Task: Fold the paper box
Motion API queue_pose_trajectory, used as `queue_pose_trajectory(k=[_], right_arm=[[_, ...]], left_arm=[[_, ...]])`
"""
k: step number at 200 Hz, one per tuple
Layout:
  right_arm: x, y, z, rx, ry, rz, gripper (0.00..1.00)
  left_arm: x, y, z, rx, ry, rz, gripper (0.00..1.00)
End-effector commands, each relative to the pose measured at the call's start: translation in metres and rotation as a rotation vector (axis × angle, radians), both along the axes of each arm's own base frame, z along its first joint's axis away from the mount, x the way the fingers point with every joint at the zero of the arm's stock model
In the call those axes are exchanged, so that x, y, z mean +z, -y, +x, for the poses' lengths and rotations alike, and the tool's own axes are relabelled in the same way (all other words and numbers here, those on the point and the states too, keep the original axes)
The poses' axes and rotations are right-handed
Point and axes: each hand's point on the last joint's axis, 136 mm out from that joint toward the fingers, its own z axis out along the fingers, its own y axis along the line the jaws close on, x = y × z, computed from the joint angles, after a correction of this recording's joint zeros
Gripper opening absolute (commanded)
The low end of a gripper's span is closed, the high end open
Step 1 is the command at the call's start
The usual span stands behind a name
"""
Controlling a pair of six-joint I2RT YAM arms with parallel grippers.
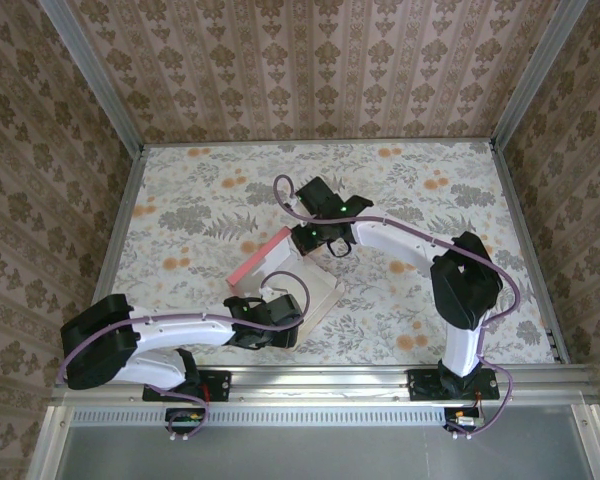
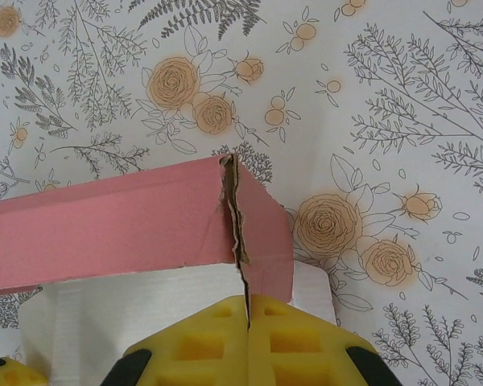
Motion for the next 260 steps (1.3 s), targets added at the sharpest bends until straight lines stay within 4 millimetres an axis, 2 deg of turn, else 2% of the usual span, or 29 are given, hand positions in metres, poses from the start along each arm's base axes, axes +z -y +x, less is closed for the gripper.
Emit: queue_pose_trajectory(k=[1,70,95,114,148,170,191,216,247,260], right_arm=[[-0.001,0.004,-0.012,-0.011,-0.029,0.011,0.01],[-0.014,0.015,-0.02,-0.042,-0.018,0.014,0.01],[-0.016,0.015,-0.021,-0.039,-0.018,0.012,0.01],[-0.018,0.015,-0.02,-0.039,-0.016,0.006,0.01],[-0.022,0.017,-0.019,-0.042,-0.009,-0.01,0.01],[-0.024,0.017,-0.018,-0.04,-0.006,-0.014,0.01],[-0.024,0.016,-0.017,-0.038,-0.001,-0.012,0.01],[-0.023,0.015,-0.017,-0.034,0.002,-0.008,0.01],[-0.023,0.014,-0.017,-0.031,0.005,-0.006,0.01],[-0.024,0.013,-0.018,-0.028,0.006,-0.003,0.02]], left_arm=[[-0.023,-0.016,-0.014,-0.011,-0.087,0.066,0.67],[-0.018,-0.012,-0.012,-0.016,-0.076,0.052,0.67],[-0.008,-0.004,-0.008,-0.035,-0.051,0.02,0.67],[0.014,0.008,0.0,-0.075,0.006,-0.027,0.67],[0.072,0.029,0.01,-0.179,0.14,-0.175,0.67],[0.11,0.032,0.011,-0.242,0.208,-0.261,0.67],[0.142,0.028,0.015,-0.265,0.256,-0.314,0.67],[0.166,0.012,0.024,-0.247,0.267,-0.315,0.66],[0.196,-0.006,0.046,-0.213,0.298,-0.358,0.66],[0.203,-0.014,0.059,-0.198,0.309,-0.366,0.66]])
